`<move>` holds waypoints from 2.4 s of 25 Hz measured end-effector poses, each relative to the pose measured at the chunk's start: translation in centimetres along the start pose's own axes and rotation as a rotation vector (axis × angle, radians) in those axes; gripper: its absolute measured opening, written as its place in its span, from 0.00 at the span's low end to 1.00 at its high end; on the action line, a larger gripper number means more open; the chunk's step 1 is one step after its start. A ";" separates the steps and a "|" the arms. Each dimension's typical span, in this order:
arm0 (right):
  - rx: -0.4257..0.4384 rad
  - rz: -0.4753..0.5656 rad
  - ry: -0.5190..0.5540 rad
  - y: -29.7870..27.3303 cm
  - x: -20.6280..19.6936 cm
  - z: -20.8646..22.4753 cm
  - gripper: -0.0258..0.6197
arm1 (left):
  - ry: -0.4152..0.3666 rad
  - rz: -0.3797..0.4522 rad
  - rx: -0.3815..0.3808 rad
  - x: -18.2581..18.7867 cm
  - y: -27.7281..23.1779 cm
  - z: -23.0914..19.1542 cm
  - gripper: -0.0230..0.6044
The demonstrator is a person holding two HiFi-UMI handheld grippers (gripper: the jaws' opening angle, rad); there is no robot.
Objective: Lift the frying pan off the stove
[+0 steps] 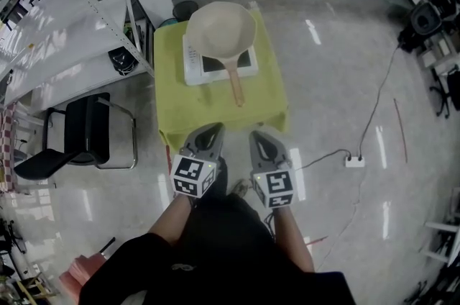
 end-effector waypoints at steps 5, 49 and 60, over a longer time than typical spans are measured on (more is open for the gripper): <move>-0.016 -0.033 -0.010 -2.8 0.3 1.2 0.06 | 0.016 -0.023 -0.008 0.4 -2.9 -3.4 0.11; 0.064 -0.340 -0.104 -24.1 -0.1 8.3 0.07 | 0.903 -0.178 -0.336 -6.8 -22.6 -24.8 0.42; 0.087 -0.357 -0.135 -24.5 -0.5 9.4 0.07 | 1.008 -0.158 -0.438 -6.9 -27.1 -25.9 0.48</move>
Point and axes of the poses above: the fingertips, and each gripper's own axes: y backward along the fingers, z to its right, x out of its top, the point moved 10 cm from there along y, backward along the fingers, and after that the axes turned 9 degrees about -x, right-handed, at the moved point
